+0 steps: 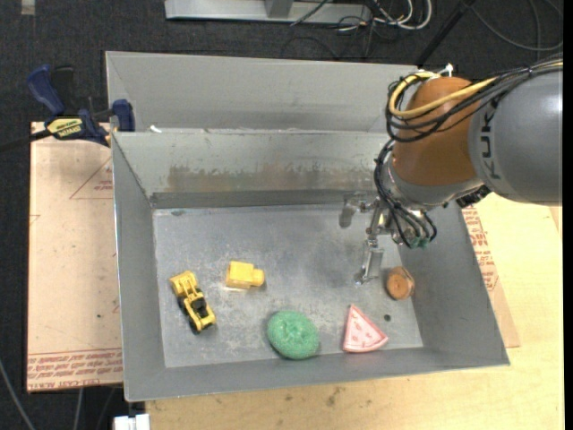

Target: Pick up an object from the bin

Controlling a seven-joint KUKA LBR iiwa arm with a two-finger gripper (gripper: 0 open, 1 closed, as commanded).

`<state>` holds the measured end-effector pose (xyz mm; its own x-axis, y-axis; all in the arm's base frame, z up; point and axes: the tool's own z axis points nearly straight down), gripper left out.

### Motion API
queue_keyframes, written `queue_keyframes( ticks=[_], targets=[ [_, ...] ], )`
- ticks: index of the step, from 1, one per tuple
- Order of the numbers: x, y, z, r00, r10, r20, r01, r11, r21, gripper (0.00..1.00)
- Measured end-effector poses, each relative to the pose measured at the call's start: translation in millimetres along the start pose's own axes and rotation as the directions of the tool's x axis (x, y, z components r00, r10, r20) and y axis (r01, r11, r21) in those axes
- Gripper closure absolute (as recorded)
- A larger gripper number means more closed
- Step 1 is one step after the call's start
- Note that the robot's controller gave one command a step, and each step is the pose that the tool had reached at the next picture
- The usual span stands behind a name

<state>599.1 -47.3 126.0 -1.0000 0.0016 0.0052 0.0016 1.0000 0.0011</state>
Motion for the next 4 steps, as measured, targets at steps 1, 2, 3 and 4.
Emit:
queue_keyframes(
  ticks=[1,2,3,4],
  targets=[
    [-1.2,0.1,-4.6,1.0,-0.001,0.006,0.001,1.0,0.0,0.0],
    [-2.7,20.9,14.4,0.997,0.074,0.014,-0.074,0.997,0.002,0.0],
    [-2.6,66.9,52.4,0.993,0.117,0.007,-0.117,0.993,-0.002,0.0],
    [10.9,74.3,58.9,0.977,0.214,0.005,-0.214,0.977,-0.003,0.0]
  ],
)
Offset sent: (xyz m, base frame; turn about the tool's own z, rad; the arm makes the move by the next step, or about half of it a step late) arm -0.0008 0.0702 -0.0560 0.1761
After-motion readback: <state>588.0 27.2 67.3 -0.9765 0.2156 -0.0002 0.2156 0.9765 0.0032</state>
